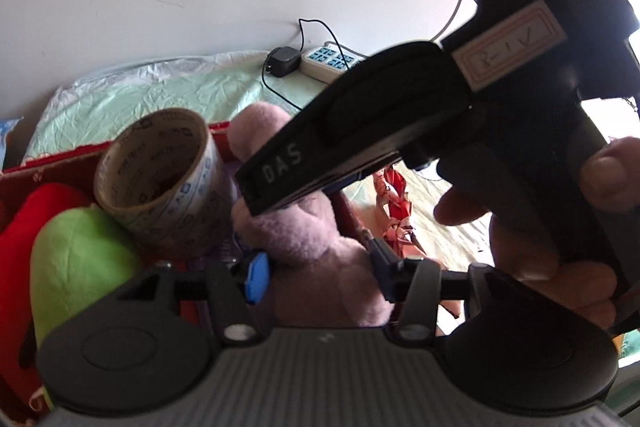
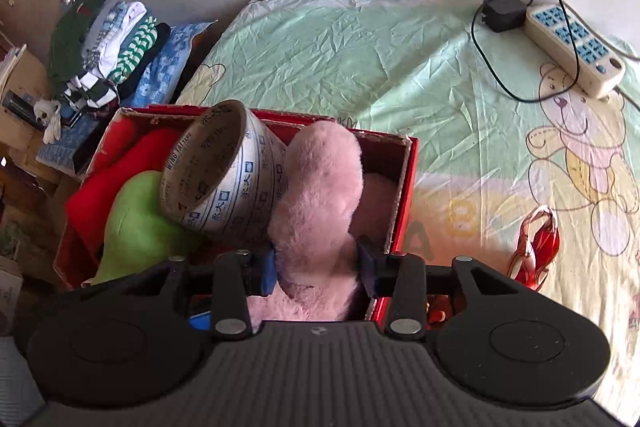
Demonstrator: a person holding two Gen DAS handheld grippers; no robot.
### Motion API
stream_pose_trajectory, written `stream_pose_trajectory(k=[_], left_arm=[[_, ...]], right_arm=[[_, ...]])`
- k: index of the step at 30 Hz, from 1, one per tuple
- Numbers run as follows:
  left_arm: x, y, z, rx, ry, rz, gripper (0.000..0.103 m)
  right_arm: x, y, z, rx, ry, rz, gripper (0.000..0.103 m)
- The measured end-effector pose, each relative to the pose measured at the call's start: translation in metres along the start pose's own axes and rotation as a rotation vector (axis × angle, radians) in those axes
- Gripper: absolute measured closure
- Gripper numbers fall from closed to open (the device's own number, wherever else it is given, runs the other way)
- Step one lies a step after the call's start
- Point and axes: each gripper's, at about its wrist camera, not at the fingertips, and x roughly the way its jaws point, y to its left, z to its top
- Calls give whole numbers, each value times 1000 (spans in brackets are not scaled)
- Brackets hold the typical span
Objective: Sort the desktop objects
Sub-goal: 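Carry the pink bunny with the right gripper into the red box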
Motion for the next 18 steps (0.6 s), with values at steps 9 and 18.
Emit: stream_pose_trajectory(k=[9,18], left_arm=[[-12,5,17,1,-53,15,79],[-79,-15,52,91,-230,21,81]], right_arm=[[-24,-6,-1,24,-90,7,69],[-109,10,4,27,-325,56,69]])
